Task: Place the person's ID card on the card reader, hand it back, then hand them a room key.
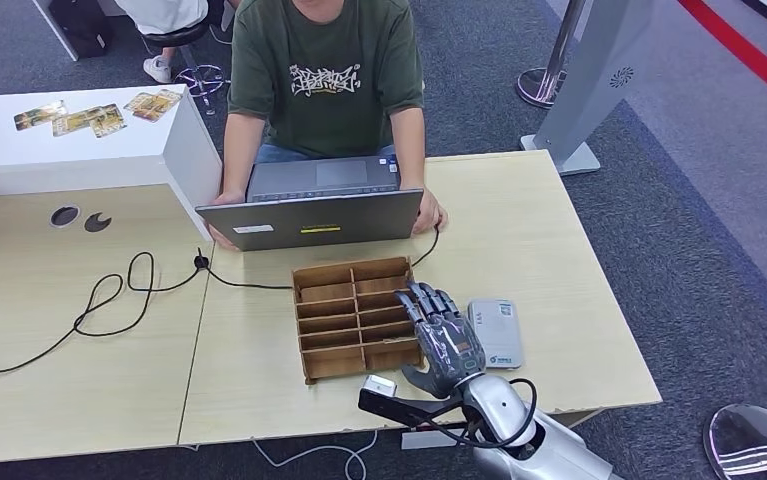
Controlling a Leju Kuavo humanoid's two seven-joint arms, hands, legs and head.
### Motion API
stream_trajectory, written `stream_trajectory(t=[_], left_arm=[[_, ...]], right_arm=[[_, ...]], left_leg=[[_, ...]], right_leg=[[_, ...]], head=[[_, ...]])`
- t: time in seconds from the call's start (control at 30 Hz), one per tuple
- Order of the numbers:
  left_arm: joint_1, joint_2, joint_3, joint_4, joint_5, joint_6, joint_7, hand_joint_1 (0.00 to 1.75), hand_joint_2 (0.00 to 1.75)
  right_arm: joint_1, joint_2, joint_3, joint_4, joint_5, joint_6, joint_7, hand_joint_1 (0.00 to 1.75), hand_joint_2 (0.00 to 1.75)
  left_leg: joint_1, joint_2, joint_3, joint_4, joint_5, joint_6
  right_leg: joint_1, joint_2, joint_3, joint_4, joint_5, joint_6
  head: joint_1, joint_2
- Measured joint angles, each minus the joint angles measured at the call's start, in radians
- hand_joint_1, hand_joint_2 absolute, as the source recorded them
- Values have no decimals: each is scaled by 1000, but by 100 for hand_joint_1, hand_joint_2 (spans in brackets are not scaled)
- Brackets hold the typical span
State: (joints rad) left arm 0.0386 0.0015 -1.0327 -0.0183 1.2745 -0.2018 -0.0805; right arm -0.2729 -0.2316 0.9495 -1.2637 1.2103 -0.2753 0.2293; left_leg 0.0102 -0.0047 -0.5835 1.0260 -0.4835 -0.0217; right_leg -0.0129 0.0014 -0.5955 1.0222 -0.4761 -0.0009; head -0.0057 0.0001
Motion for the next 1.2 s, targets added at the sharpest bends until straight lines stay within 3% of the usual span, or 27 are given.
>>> stream_trajectory(t=[0.7, 0.8, 0.93, 1.03, 1.2], left_arm=[[0, 0, 0, 0, 5, 0, 0, 0, 0], [0, 0, 0, 0, 5, 0, 0, 0, 0], [0, 0, 0, 0, 5, 0, 0, 0, 0], [0, 0, 0, 0, 5, 0, 0, 0, 0], [0, 0, 0, 0, 5, -1, 0, 0, 0]], right_arm=[[-1, 0, 0, 2, -6, 0, 14, 3, 175], [-1, 0, 0, 2, -6, 0, 14, 28, 175], [-1, 0, 0, 2, -5, 0, 14, 132, 175], [-1, 0, 0, 2, -5, 1, 14, 150, 175], [-10, 0, 0, 2, -6, 4, 11, 144, 175]], left_leg=[[0, 0, 0, 0, 0, 0], [0, 0, 0, 0, 0, 0], [0, 0, 0, 0, 0, 0], [0, 0, 0, 0, 0, 0], [0, 0, 0, 0, 0, 0]], right_leg=[[0, 0, 0, 0, 0, 0], [0, 0, 0, 0, 0, 0], [0, 0, 0, 0, 0, 0], [0, 0, 0, 0, 0, 0], [0, 0, 0, 0, 0, 0]], head=[[0, 0], [0, 0], [0, 0], [0, 0], [0, 0]])
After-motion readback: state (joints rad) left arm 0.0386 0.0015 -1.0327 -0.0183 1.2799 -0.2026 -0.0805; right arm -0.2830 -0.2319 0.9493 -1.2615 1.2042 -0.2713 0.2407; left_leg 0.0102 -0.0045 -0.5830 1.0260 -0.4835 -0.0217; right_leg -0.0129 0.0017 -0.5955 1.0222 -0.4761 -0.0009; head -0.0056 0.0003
